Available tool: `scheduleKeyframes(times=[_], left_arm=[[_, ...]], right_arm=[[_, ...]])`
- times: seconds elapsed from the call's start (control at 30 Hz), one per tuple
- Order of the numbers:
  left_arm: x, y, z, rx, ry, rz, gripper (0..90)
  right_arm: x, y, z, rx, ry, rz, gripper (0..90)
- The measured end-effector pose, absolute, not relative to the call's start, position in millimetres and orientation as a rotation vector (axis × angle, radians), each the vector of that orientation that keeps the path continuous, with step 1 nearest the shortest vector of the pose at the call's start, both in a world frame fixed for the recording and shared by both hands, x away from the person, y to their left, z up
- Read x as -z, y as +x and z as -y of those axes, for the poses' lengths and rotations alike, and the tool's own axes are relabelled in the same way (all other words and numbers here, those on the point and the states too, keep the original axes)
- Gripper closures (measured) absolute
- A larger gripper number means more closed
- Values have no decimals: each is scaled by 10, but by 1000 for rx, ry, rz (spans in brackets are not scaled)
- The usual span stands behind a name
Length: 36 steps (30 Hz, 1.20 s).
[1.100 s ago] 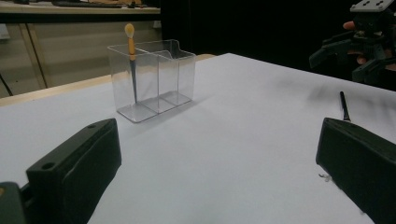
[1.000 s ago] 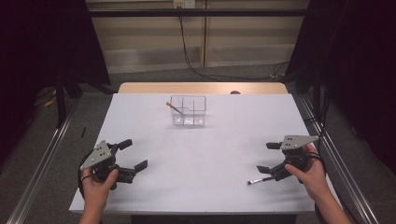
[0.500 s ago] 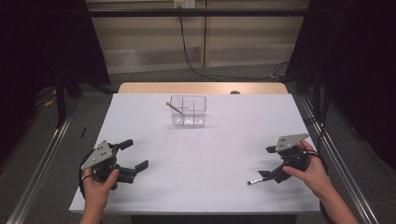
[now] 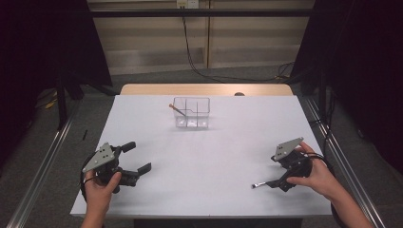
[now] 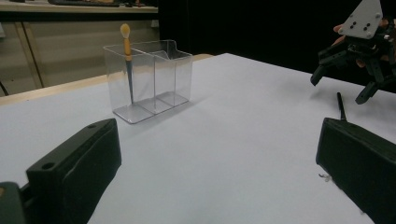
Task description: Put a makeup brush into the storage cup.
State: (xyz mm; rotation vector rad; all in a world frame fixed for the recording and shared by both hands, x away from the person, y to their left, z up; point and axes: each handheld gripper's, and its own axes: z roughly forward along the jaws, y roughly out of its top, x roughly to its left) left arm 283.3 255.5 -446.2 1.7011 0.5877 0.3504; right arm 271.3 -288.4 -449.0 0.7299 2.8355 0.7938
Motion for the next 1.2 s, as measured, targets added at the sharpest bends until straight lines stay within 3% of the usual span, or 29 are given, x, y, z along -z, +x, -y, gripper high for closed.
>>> scheduleKeyframes(times=[0.93, 1.2], left_arm=[[4453, 2842, -2544, -352, 1700, -582, 0], [4454, 2849, -2537, -354, 1699, -583, 0]], right_arm=[[4488, 2679, 3140, -574, 767, -2884, 119], [4520, 2674, 3133, -543, 752, -2898, 226]])
